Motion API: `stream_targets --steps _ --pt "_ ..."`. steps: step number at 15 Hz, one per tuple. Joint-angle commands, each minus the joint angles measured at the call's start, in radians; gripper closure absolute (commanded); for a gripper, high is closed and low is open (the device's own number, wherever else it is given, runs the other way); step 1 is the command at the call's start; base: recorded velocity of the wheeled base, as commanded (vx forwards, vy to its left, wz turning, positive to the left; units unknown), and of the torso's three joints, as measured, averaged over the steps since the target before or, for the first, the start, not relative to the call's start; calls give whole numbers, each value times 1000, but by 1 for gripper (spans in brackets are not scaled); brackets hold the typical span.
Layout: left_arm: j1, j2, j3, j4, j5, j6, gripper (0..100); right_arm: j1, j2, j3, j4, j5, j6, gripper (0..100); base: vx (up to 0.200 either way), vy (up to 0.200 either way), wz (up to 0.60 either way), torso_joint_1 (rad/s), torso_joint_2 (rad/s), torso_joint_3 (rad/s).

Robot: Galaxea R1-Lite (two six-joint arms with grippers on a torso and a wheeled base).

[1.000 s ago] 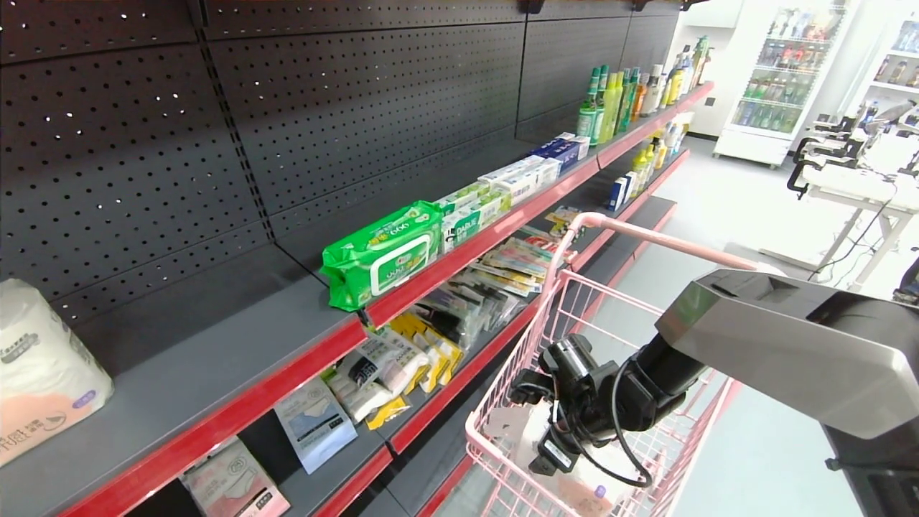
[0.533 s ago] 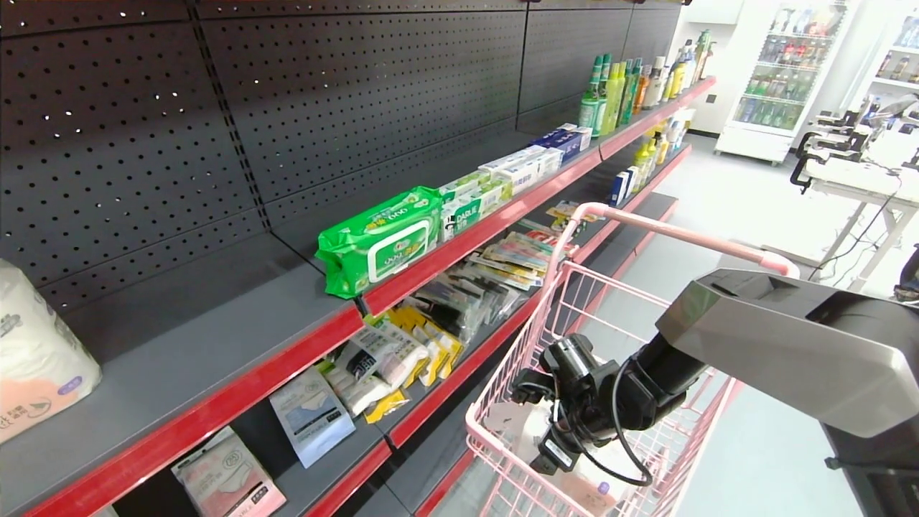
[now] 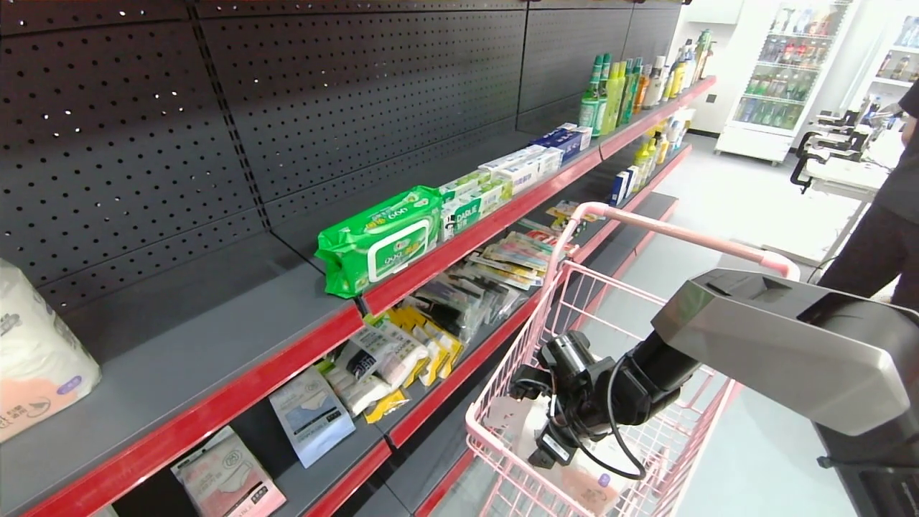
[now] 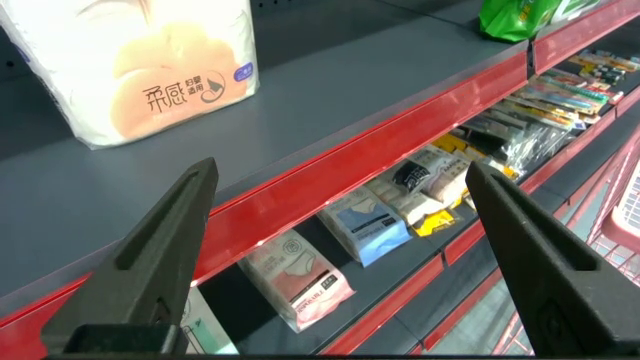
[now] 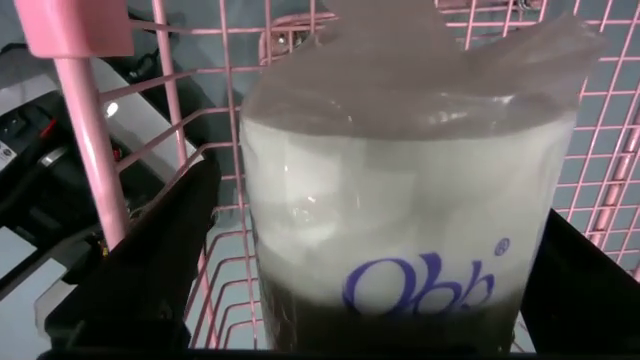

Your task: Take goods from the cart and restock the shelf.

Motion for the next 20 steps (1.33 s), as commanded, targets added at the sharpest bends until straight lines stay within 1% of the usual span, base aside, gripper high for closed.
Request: stream_targets --steps 1,11,12,13,14,15,20 --pt "1 1 0 0 0 0 0 -1 9 -6 0 -8 -2 0 0 0 0 0 0 0" --pt "1 1 0 0 0 0 0 -10 -5 -2 9 -4 1 0 0 0 0 0 0 0" --pt "1 1 0 0 0 0 0 -10 -7 -5 27 -4 1 0 0 0 0 0 0 0" --pt "1 1 0 0 0 0 0 -16 -16 -19 78 -4 1 0 0 0 0 0 0 0" --pt "1 1 0 0 0 0 0 -21 -28 -59 179 1 4 0 0 0 0 0 0 0" --pt "1 1 0 0 0 0 0 -21 -33 -65 205 1 4 0 0 0 0 0 0 0" --pt "1 1 0 0 0 -1 0 -15 -5 -105 199 -10 10 0 0 0 0 0 0 0"
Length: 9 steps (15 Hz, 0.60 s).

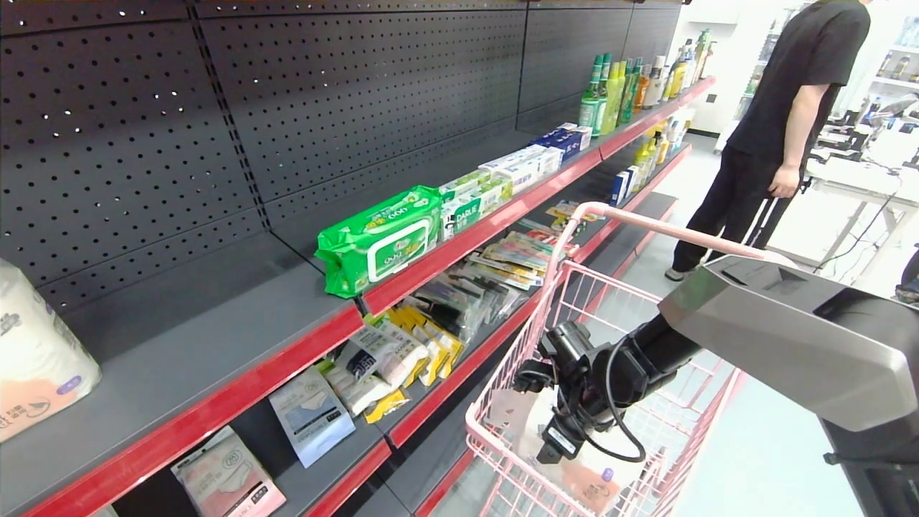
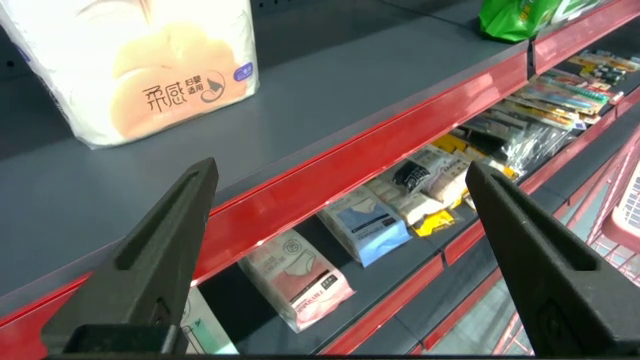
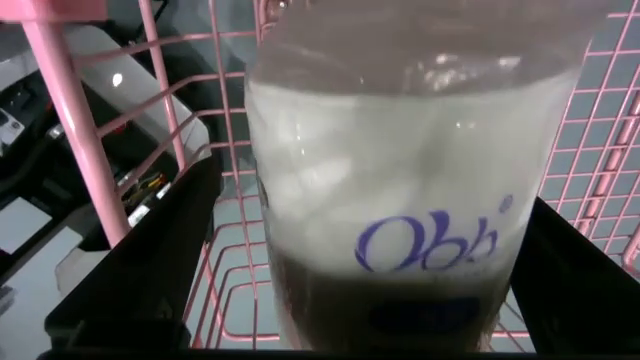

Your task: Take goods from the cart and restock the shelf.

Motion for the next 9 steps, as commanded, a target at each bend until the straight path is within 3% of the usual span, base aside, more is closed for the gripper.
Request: stream_targets --steps 1,9 --pt "1 1 0 0 0 1 0 5 17 -12 -16 -5 -1 0 0 0 0 0 0 0" --pt "1 1 0 0 0 1 0 19 26 -2 -31 -31 1 0 0 0 0 0 0 0"
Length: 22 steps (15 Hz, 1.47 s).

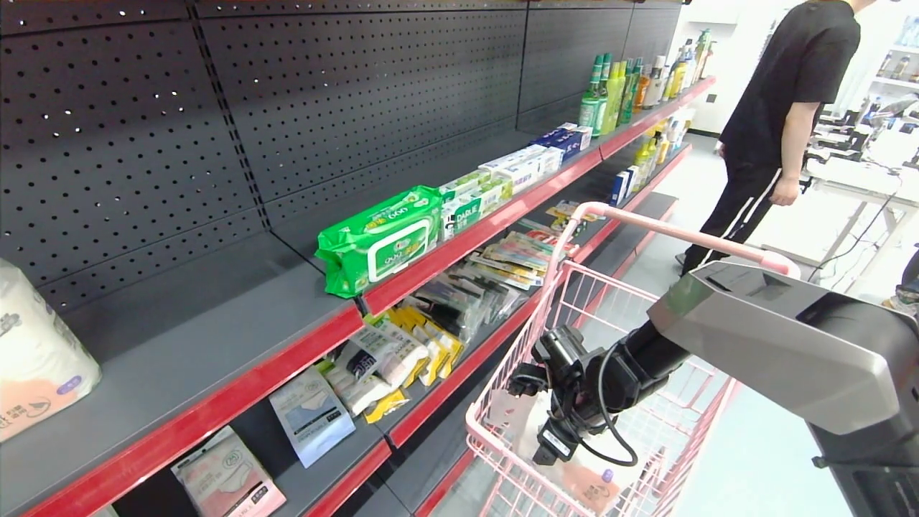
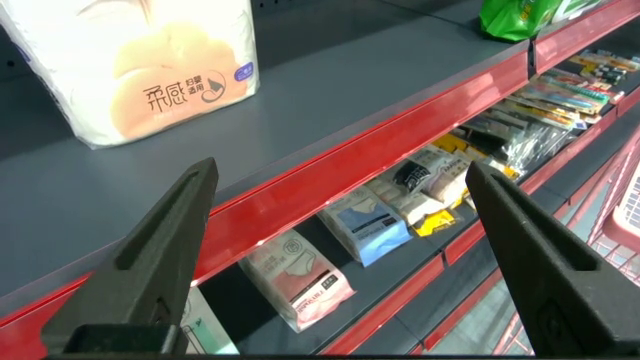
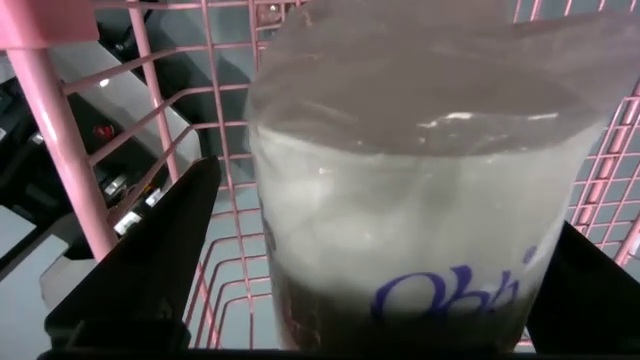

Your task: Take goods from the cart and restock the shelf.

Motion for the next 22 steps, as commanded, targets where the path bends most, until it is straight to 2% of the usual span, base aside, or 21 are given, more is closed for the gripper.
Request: stream_targets --steps 1,4,8,9,15,18,22 --pt "1 1 0 0 0 0 0 2 5 1 -2 1 -1 0 0 0 0 0 0 0" --pt "1 1 0 0 0 0 0 2 13 12 -2 1 -4 0 0 0 0 0 0 0" --pt "1 1 0 0 0 -1 0 3 39 50 -131 -13 -10 0 0 0 0 0 0 0" --pt "1 1 0 0 0 -1 0 3 39 50 -131 -13 -7 100 0 0 0 0 0 0" --pt "1 1 0 0 0 0 0 6 28 58 -134 -21 -2 100 0 0 0 0 0 0" --pt "1 1 0 0 0 0 0 -17 -167 104 -122 -21 27 100 0 0 0 0 0 0" --pt "1 1 0 0 0 0 0 -109 -464 241 -88 -91 27 100 0 0 0 0 0 0"
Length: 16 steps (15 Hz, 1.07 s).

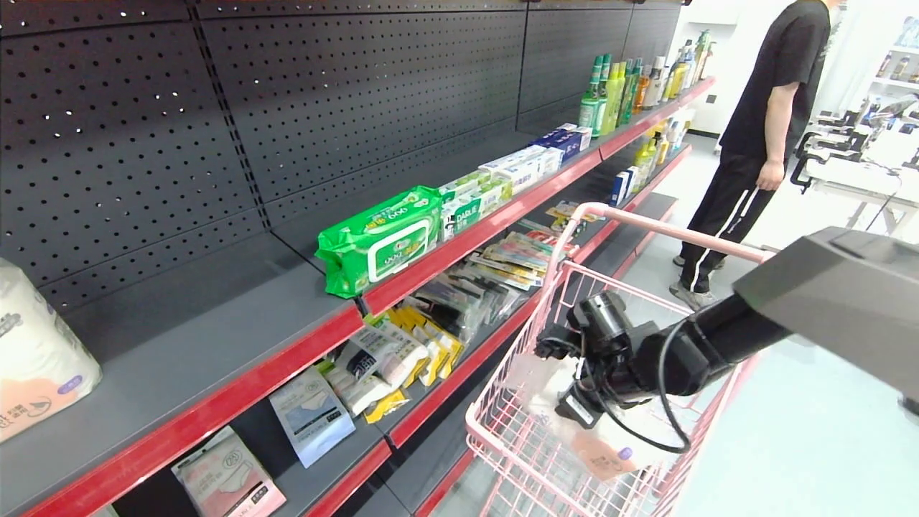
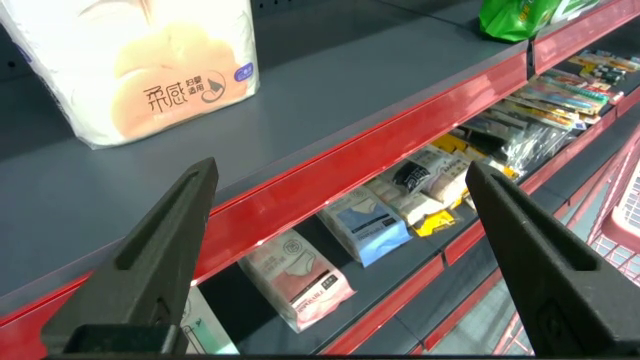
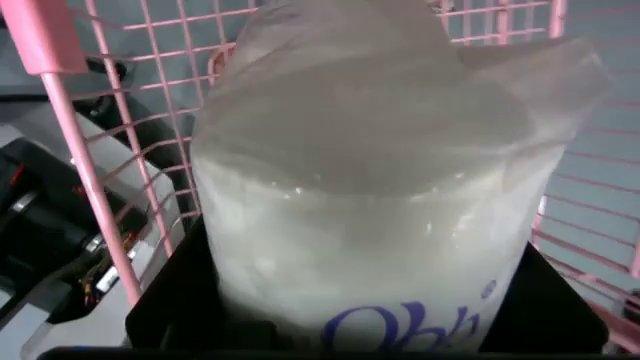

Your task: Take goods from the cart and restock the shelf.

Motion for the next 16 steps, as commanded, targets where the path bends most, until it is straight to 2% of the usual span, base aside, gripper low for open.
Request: stream_targets --steps 1,3,4,6,7,9,13,16 --pt "1 1 0 0 0 -1 0 -72 -282 127 22 -30 1 100 0 0 0 0 0 0" --pt "1 1 0 0 0 -1 0 -87 -428 201 22 -30 -1 100 0 0 0 0 0 0" --pt "1 1 0 0 0 -2 0 -90 -575 249 24 -30 -1 100 0 0 0 0 0 0" --pt "1 1 0 0 0 -2 0 -102 -710 272 45 -32 -2 100 0 0 0 0 0 0" --pt "1 1 0 0 0 -2 0 -139 -795 273 85 -32 -7 100 0 0 0 0 0 0" --pt "1 1 0 0 0 -2 0 -201 -862 262 79 -35 -5 100 0 0 0 0 0 0" --pt "1 1 0 0 0 -1 0 -208 -1005 252 51 -46 96 100 0 0 0 0 0 0" --pt "1 1 0 0 0 -1 0 -222 -1125 305 59 -37 174 100 0 0 0 0 0 0"
